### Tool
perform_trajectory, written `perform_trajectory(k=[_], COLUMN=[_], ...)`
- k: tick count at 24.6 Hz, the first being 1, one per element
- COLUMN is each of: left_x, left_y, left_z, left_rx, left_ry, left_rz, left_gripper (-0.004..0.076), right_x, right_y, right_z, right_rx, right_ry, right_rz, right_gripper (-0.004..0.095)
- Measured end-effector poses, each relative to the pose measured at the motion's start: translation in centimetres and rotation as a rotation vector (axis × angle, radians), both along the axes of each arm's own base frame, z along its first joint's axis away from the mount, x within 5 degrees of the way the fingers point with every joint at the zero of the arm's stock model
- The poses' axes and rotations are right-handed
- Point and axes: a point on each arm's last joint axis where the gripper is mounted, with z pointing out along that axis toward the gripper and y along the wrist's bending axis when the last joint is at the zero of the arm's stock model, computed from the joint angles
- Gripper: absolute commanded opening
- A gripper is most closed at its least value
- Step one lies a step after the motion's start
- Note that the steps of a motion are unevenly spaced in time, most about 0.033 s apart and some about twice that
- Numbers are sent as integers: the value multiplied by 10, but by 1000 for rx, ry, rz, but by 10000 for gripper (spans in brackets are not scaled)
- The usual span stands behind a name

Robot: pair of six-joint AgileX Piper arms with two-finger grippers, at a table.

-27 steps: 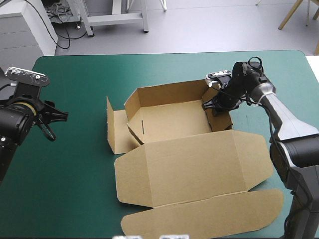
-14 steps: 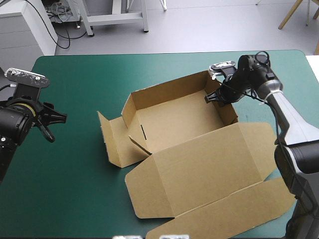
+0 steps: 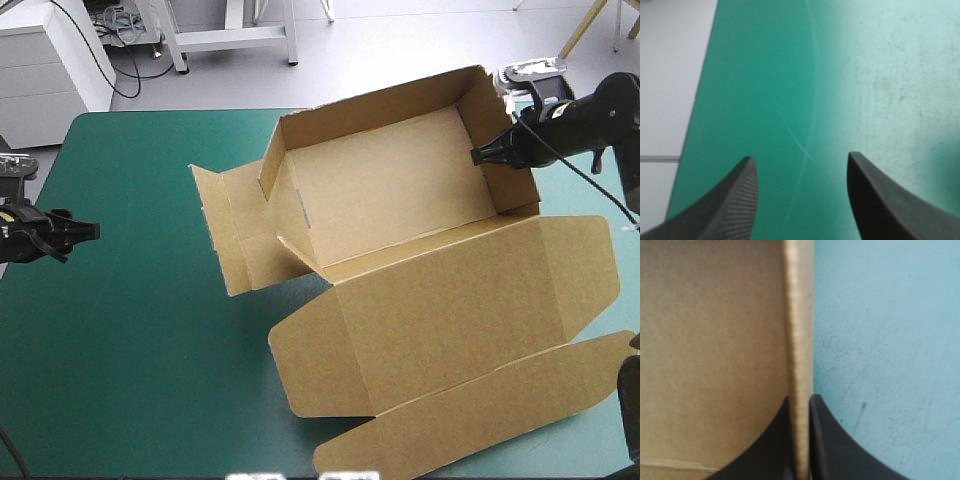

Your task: Fold the box

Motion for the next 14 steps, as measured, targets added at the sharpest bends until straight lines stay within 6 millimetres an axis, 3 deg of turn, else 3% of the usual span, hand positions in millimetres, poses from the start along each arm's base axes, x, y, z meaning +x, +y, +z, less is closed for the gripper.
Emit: perform_trajectory(k=[7, 10, 14], left_x=[29, 55, 64], left_y=[33, 27, 17], left_z=[-32, -57, -92], left_rx=[-247, -421, -583], left_ry=[50, 30, -5], left_rz=[-44, -220, -315], left_gripper=[382, 382, 382], right_x=[-25, -36, -38], right_y=[-13, -10, -8], right_z=[26, 36, 39], right_rx=[20, 49, 63], right_ry=[-78, -117, -126], right_rz=[-17, 16, 30], right_gripper=[-19, -19, -19])
